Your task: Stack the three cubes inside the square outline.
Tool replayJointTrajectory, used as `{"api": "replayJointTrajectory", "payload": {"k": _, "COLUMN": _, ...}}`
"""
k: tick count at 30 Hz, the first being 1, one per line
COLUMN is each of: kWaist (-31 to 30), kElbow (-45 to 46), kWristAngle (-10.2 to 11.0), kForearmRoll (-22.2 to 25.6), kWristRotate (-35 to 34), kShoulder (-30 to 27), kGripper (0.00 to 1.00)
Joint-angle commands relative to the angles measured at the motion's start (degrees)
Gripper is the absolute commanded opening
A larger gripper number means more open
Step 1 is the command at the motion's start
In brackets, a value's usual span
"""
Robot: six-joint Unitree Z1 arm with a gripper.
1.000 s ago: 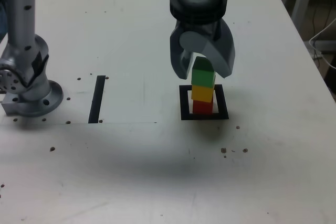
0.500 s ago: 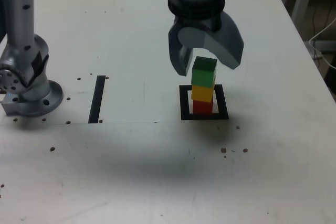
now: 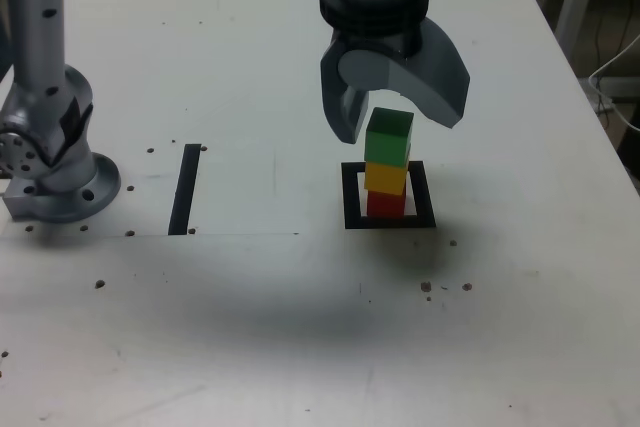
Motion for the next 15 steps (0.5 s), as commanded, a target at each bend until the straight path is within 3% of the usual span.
{"api": "replayJointTrajectory", "payload": {"k": 1, "kWaist": -0.1, "kElbow": -0.1, "kWristAngle": 0.0, "kForearmRoll": 0.9, "kWristRotate": 0.3, "kShoulder": -1.1, "kGripper": 1.00}}
{"api": "replayJointTrajectory", "payload": {"k": 15, "kWaist": 3.1, "kElbow": 9.2, "kWristAngle": 0.4, "kForearmRoll": 9.0, "kWristRotate": 4.7, "kShoulder": -10.9, "kGripper": 1.00}}
